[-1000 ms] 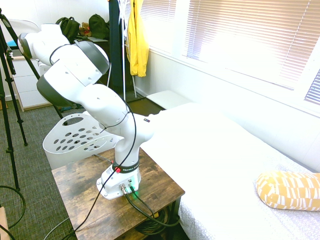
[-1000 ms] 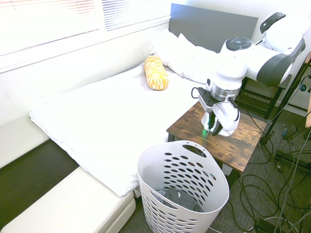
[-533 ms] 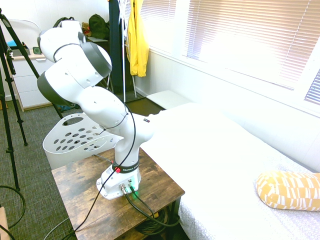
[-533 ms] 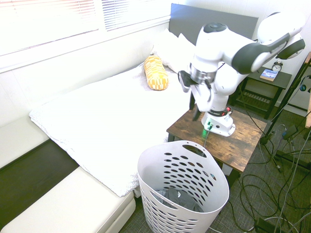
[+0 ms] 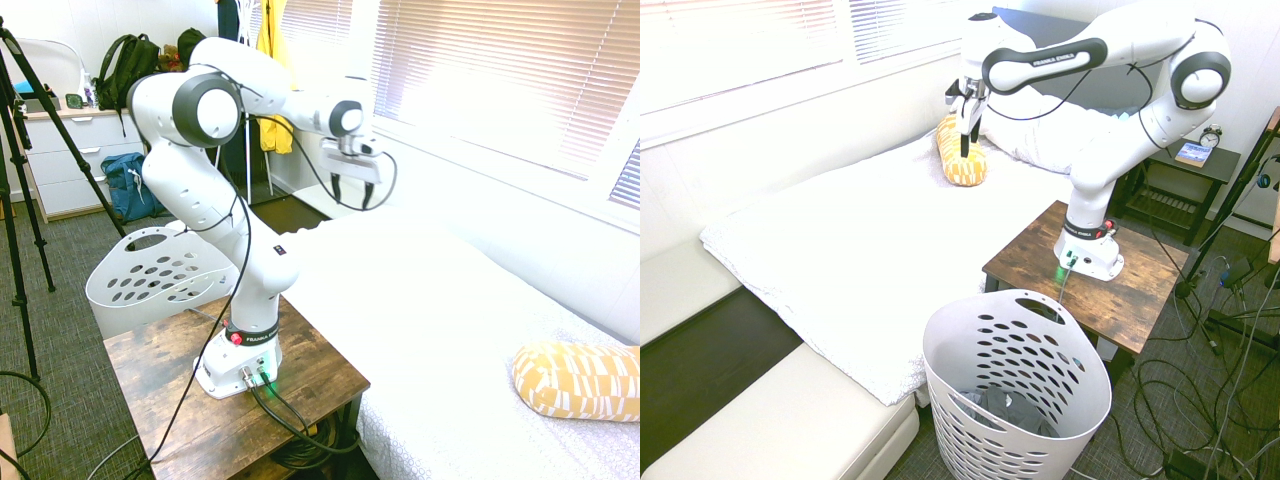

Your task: Put my clothes in the laundry bag

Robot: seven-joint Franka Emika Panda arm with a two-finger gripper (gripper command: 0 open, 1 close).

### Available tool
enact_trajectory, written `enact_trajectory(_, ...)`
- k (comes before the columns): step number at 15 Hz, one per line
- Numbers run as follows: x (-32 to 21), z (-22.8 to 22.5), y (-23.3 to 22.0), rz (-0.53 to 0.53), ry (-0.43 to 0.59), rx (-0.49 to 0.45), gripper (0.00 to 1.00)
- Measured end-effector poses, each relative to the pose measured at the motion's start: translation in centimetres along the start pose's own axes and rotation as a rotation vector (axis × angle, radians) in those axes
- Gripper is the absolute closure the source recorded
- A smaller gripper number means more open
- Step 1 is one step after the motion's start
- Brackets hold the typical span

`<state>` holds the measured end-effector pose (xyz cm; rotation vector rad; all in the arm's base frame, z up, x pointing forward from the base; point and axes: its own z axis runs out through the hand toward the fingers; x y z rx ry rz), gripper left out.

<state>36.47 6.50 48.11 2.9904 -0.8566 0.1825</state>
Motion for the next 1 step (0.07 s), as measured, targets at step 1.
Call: enact_trajectory(1, 3.01, 0.9, 2.16, 0.035, -0.013, 0.001, 0.0)
